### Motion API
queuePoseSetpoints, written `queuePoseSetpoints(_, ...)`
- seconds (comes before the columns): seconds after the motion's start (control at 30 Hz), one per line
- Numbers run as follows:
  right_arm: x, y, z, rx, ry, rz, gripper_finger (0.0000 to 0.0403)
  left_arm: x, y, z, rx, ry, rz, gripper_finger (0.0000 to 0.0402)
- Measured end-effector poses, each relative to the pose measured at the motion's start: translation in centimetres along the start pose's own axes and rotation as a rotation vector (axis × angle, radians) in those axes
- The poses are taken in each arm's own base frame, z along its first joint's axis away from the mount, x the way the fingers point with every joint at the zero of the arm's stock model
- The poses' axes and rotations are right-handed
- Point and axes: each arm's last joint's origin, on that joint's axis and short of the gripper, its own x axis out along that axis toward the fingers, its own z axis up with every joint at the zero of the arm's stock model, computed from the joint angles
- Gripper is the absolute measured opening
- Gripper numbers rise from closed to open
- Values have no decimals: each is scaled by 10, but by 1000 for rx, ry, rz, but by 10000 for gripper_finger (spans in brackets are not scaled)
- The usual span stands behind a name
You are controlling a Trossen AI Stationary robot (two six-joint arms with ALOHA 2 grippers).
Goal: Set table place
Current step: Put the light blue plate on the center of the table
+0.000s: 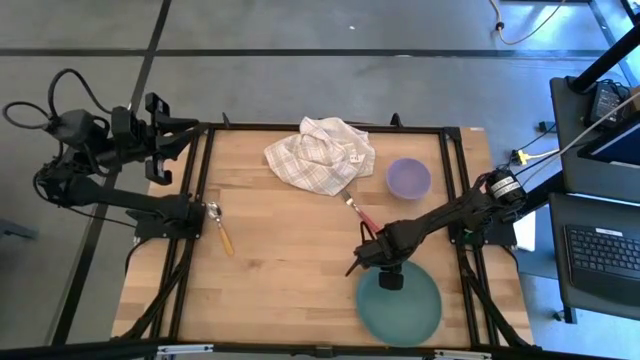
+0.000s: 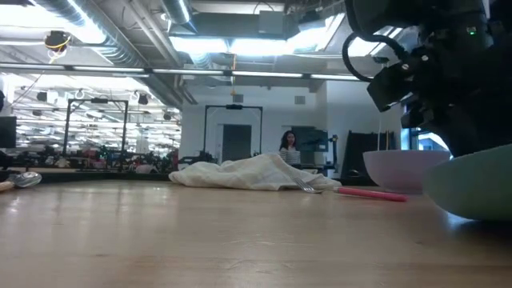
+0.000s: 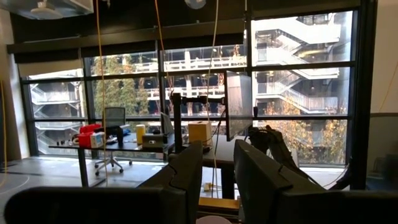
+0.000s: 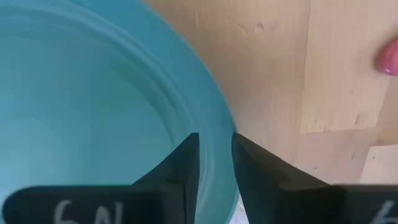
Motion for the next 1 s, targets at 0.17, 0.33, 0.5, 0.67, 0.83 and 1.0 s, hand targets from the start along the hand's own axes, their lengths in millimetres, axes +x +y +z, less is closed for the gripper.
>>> queuePoseSetpoints(0.17,-4,2,2,-2,-12,8,97,0,0,0,0,0,0,86)
queuePoseSetpoints(0.33,-4,2,2,-6,-11,8,97,0,0,0,0,0,0,86)
queuePoseSetpoints(0.5,-4,2,2,0,-10,8,97,0,0,0,-1,0,0,86)
queuePoseSetpoints(0.67,-4,2,2,2,-7,8,97,0,0,0,-1,0,0,86)
queuePoseSetpoints(0.83,-15,6,6,3,-10,17,97,0,0,0,-1,0,0,86)
queuePoseSetpoints(1.0,-22,8,10,-3,-48,-1,97,0,0,0,0,0,0,86)
